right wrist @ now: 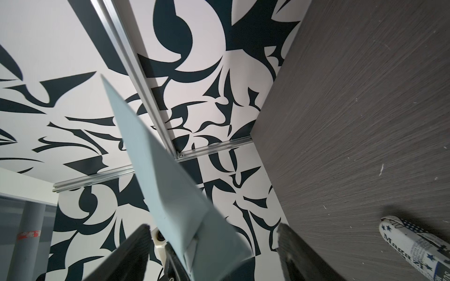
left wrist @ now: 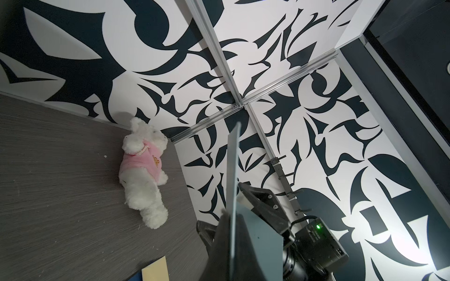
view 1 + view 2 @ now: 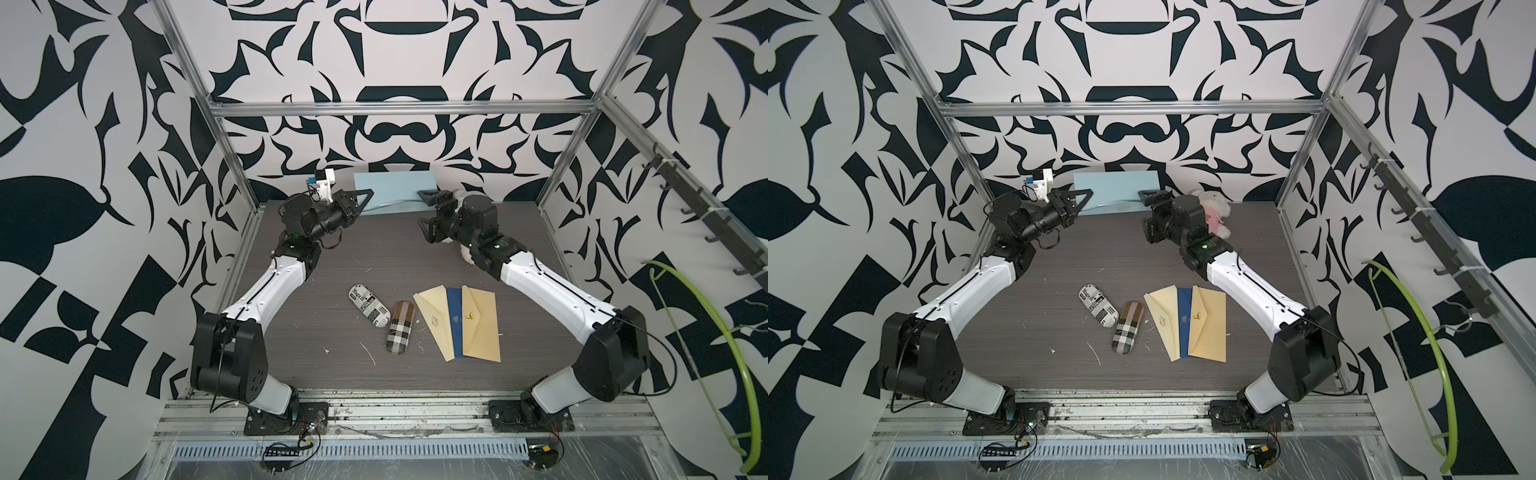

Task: Take the letter paper out of the envelope
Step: Pick up the envelope from the center of the board.

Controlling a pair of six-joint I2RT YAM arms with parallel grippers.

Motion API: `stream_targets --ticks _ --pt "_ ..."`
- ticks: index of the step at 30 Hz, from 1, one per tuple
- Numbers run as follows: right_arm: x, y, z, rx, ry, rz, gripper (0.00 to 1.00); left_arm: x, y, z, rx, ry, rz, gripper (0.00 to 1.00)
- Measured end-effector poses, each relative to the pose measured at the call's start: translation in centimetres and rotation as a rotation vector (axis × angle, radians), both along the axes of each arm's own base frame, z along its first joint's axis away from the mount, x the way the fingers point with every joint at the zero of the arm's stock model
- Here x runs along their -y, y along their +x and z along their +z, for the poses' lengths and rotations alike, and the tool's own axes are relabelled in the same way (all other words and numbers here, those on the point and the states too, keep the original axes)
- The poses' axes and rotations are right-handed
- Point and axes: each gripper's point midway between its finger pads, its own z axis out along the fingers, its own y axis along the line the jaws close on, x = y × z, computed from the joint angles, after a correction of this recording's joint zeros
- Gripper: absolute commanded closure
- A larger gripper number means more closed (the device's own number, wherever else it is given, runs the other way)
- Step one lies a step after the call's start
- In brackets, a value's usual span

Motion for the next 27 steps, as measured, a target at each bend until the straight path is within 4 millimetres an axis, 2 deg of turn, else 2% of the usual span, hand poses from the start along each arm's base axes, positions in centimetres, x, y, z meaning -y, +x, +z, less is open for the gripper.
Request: stream_targets --ticks 3,7,13,16,19,20,22,24,26,27 --pt "-0.2 0.0 -0.2 -0.015 0.012 0.007 0.4 0.0 0.0 -0.1 -0.003 0.002 -0.001 1.0" --pt "-0.2 -0.4 0.4 -0.01 0.026 0.013 0.59 0.0 0.0 -0.2 -0.012 0.003 0.0 1.0" --pt "0.1 -1.1 1.3 0.014 0.031 0.017 0.84 0.0 0.1 -0.4 -0.027 -0.002 0.002 1.0" --pt "0.1 -1.2 1.1 0.017 0.023 0.019 0.94 0.0 0.1 -0.4 -0.035 -0.005 0.001 1.0" --pt "0.2 -1.2 0.9 0.025 0.0 0.022 0.98 0.0 0.1 -0.6 -0.046 -0.005 0.001 1.0" --pt "0.2 -1.3 0.8 0.026 -0.008 0.024 1.0 0.0 0.1 -0.7 -0.05 -0.005 0.001 0.95" --pt "0.3 -1.4 0.6 0.026 -0.034 0.028 1.0 0.0 0.1 -0.9 -0.06 -0.002 0.0 0.7" --pt "0.6 -1.7 0.3 0.029 -0.073 0.032 1.0 0.1 0.1 -1.1 -0.068 0.002 -0.003 0.4" --pt "1.1 -2.0 0.0 0.036 -0.121 0.038 1.0 0.1 0.1 -1.4 -0.081 0.011 -0.004 0.22" --pt "1.4 -2.1 -0.1 0.041 -0.152 0.042 1.0 0.1 0.1 -1.8 -0.092 0.024 -0.001 0.16"
